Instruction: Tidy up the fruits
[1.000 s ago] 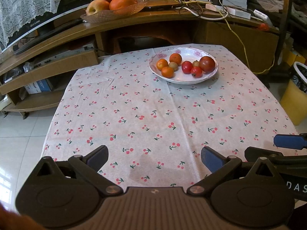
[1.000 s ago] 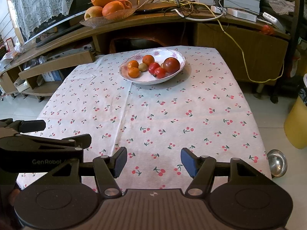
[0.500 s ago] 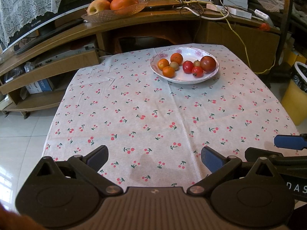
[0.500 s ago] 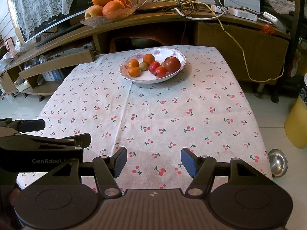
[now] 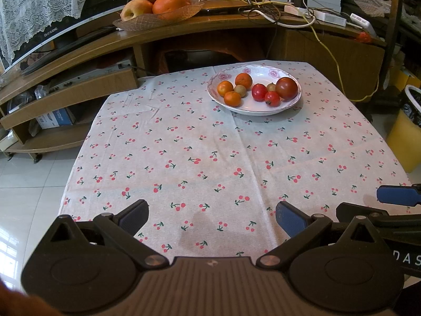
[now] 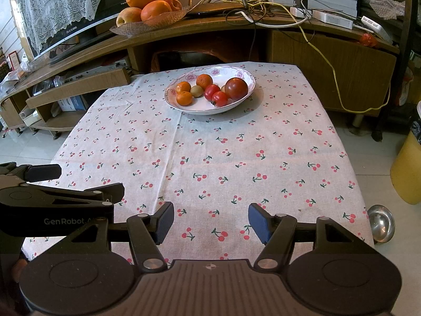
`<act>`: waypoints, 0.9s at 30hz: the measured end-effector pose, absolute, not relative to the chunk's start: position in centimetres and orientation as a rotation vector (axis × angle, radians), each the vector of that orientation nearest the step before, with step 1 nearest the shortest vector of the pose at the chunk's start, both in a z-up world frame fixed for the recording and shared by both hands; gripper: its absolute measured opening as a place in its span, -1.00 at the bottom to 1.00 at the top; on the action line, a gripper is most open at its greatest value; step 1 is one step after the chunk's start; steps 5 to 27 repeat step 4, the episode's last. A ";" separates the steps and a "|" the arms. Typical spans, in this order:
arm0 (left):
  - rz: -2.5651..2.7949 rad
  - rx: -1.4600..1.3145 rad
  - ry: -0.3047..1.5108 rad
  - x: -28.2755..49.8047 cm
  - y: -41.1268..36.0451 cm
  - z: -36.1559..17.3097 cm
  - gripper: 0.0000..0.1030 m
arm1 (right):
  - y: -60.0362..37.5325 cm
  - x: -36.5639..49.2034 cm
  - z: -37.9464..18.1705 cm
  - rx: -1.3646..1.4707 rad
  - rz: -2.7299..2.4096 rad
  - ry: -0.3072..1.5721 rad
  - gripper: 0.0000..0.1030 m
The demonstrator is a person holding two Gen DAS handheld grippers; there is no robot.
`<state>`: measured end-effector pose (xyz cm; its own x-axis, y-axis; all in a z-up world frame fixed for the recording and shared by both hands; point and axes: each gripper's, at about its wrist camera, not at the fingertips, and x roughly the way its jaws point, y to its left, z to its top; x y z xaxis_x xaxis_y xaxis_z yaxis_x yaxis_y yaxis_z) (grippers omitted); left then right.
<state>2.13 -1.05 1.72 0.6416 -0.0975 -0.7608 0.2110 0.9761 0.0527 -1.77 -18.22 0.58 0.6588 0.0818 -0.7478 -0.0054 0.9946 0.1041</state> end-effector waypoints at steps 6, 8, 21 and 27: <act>-0.168 0.133 0.860 2.2 -1.0 1.7 1.00 | -18.2 -1.8 0.6 0.094 0.050 0.850 0.31; -0.168 0.133 0.860 2.2 -1.0 1.7 1.00 | -18.2 -1.8 0.6 0.094 0.050 0.850 0.31; -0.168 0.133 0.860 2.2 -1.0 1.7 1.00 | -18.2 -1.8 0.6 0.094 0.050 0.850 0.31; -0.168 0.133 0.860 2.2 -1.0 1.7 1.00 | -18.2 -1.8 0.6 0.094 0.050 0.850 0.31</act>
